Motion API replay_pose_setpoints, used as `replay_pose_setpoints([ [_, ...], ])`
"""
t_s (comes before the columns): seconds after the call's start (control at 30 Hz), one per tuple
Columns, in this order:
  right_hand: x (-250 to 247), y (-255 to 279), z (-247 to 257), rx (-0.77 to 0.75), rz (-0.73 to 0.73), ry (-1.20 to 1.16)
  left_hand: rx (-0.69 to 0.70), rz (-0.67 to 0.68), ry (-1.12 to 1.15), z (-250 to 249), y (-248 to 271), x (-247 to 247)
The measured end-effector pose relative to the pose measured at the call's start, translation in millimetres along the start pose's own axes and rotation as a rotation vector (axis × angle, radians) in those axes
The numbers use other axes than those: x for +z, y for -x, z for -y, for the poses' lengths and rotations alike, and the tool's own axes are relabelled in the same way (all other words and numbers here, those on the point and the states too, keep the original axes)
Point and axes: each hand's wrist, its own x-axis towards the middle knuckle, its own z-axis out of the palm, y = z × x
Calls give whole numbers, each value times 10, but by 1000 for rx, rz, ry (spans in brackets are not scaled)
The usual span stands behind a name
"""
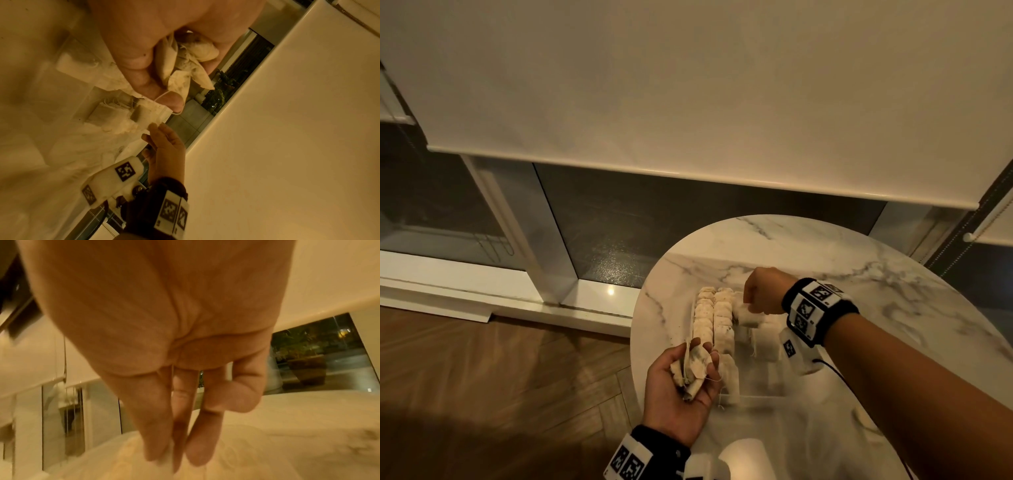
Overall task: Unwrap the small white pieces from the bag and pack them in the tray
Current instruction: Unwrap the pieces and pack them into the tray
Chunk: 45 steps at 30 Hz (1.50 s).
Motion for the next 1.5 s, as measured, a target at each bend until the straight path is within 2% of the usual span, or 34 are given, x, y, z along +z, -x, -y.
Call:
replay_pose_setpoints([
  [0.17, 80, -183, 1, 47, 41, 27, -7, 6, 9, -9, -13, -18],
  [0.4, 182, -326, 15, 104, -99, 53, -13, 5, 29, -17, -1, -7],
  [0.53, 228, -404, 10, 126, -96, 71, -11, 3, 25, -19, -22, -15],
  [0.77, 139, -299, 12, 118, -133, -63, -6, 5, 10, -22, -9, 0],
  [1.1, 221, -133, 74, 64, 78, -40, 5, -2, -1, 11, 7, 28],
  [1.3, 246, -101, 11, 23, -9, -116, 16, -4, -7, 5, 39, 70],
  [1.5, 98, 142, -94, -26, -248, -347, 27, 15, 1, 29, 60, 105],
])
